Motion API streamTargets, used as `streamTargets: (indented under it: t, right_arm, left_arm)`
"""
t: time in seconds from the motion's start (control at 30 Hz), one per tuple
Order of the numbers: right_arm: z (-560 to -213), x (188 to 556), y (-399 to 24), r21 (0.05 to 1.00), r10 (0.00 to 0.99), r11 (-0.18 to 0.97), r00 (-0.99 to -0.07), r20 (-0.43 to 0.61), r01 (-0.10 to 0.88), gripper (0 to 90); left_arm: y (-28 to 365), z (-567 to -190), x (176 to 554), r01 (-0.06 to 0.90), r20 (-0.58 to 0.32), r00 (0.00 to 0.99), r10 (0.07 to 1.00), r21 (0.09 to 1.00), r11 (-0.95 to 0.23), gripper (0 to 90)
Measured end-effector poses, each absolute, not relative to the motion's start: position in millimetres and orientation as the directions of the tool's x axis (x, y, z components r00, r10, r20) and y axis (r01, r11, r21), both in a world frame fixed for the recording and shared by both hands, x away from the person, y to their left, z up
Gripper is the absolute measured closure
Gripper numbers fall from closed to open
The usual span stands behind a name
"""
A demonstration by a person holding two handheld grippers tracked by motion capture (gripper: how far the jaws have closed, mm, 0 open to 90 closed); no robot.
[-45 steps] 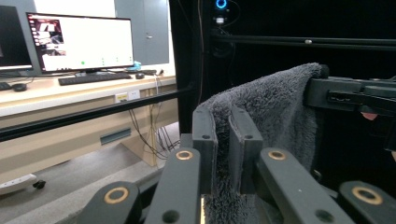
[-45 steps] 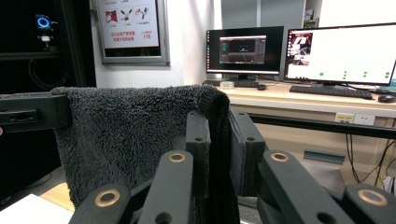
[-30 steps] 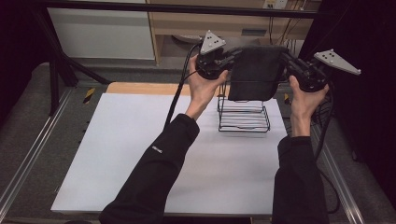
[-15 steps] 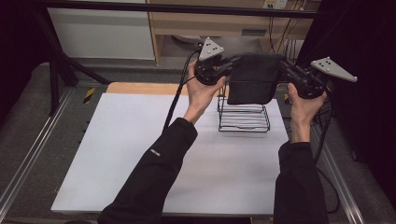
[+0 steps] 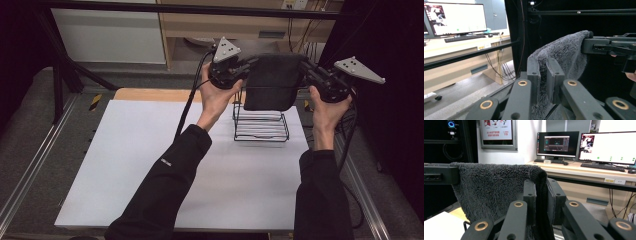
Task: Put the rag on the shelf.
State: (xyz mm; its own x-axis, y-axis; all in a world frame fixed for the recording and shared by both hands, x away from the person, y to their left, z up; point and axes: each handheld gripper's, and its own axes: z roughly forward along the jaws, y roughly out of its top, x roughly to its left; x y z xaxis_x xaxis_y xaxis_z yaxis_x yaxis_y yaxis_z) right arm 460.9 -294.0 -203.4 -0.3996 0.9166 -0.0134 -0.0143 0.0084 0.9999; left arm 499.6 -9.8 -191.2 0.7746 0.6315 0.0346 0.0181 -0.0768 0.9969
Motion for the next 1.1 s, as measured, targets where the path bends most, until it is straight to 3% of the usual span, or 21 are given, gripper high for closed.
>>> streamTargets:
  t: [0.23, 1.1]
  right_arm:
    - [-195.8, 457.8, -292.2, 0.999, 0.915, 0.015, -0.402, -0.025, -0.030, 79.8]
    - [-235.3, 425.3, -298.6, 0.998, 0.911, 0.005, -0.412, -0.034, -0.070, 79.9]
  left_arm:
    - [-7.1, -188.5, 492.0, -0.001, 0.051, 0.783, 0.620, 0.997, -0.081, 82.0]
    - [-10.6, -223.3, 457.6, -0.053, 0.104, 0.792, 0.601, 0.993, -0.102, 82.2]
